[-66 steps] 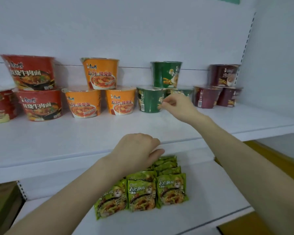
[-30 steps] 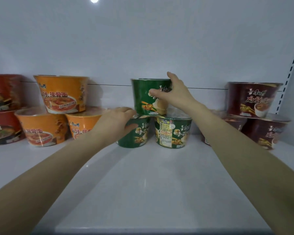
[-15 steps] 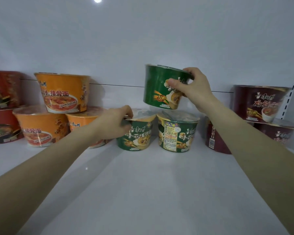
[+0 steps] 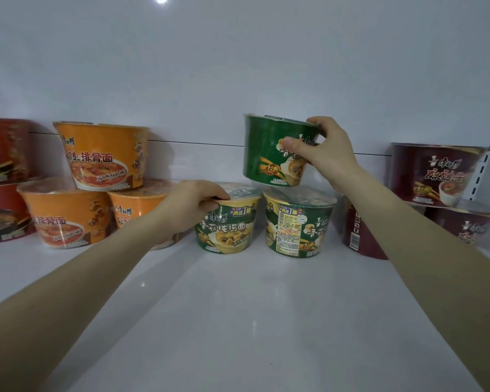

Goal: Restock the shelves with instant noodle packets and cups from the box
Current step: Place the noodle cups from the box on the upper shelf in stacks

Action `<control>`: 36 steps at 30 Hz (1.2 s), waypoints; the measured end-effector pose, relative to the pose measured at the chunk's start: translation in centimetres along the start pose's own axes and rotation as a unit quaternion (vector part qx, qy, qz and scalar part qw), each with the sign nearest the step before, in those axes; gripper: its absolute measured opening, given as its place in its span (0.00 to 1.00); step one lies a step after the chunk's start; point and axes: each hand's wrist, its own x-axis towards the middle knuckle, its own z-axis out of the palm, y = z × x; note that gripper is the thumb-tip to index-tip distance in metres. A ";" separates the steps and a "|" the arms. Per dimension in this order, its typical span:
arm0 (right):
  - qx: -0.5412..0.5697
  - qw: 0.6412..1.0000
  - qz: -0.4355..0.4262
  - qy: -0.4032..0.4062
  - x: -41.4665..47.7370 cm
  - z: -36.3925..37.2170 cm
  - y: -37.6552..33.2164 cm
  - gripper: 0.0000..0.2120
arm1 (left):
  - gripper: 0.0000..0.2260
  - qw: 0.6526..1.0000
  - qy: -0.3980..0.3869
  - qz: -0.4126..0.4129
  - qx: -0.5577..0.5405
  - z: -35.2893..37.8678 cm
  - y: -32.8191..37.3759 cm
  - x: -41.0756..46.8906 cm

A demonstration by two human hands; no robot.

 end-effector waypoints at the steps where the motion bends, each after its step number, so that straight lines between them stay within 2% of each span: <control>1: 0.000 1.000 0.002 0.001 0.0 0.0 0.1 0.29 | 0.13 1.000 0.001 -0.001 -0.009 -0.1 0.0 0.0; 17: -0.002 1.000 0.007 0.000 0.0 0.7 -0.1 0.31 | 0.13 1.000 0.001 0.010 0.020 0.7 0.7 0.3; 20: -0.010 1.000 0.009 -0.002 -0.2 0.3 -0.4 0.31 | 0.14 1.000 0.007 -0.027 -0.012 0.7 1.0 0.2; 22: -0.007 1.000 0.012 -0.006 -0.4 -0.1 -0.8 0.30 | 0.23 0.993 0.018 -0.083 -0.085 0.2 1.6 0.5; 24: 0.005 1.000 0.011 -0.011 -0.7 -0.4 -1.3 0.29 | 0.39 0.976 0.036 -0.137 -0.168 -0.3 2.7 1.1; 26: 0.009 1.000 0.003 -0.022 -1.0 -0.5 -1.9 0.28 | 0.50 0.953 0.056 -0.168 -0.245 -0.7 4.3 2.0; 28: 0.004 0.999 -0.007 -0.034 -1.5 -0.4 -2.4 0.28 | 0.47 0.935 0.066 -0.159 -0.310 -0.8 5.5 2.9; 31: 0.007 0.998 -0.007 -0.056 -2.0 -0.9 -3.0 0.28 | 0.36 0.928 0.100 -0.118 -0.339 -0.8 6.4 3.7; 34: 0.052 0.993 0.038 -0.100 -2.2 -3.0 -2.8 0.20 | 0.33 0.916 0.142 -0.122 -0.354 -0.7 5.8 3.7; 36: -0.017 0.992 0.050 -0.113 -2.4 -4.8 -1.6 0.16 | 0.33 0.908 0.162 -0.128 -0.365 -0.8 5.1 3.5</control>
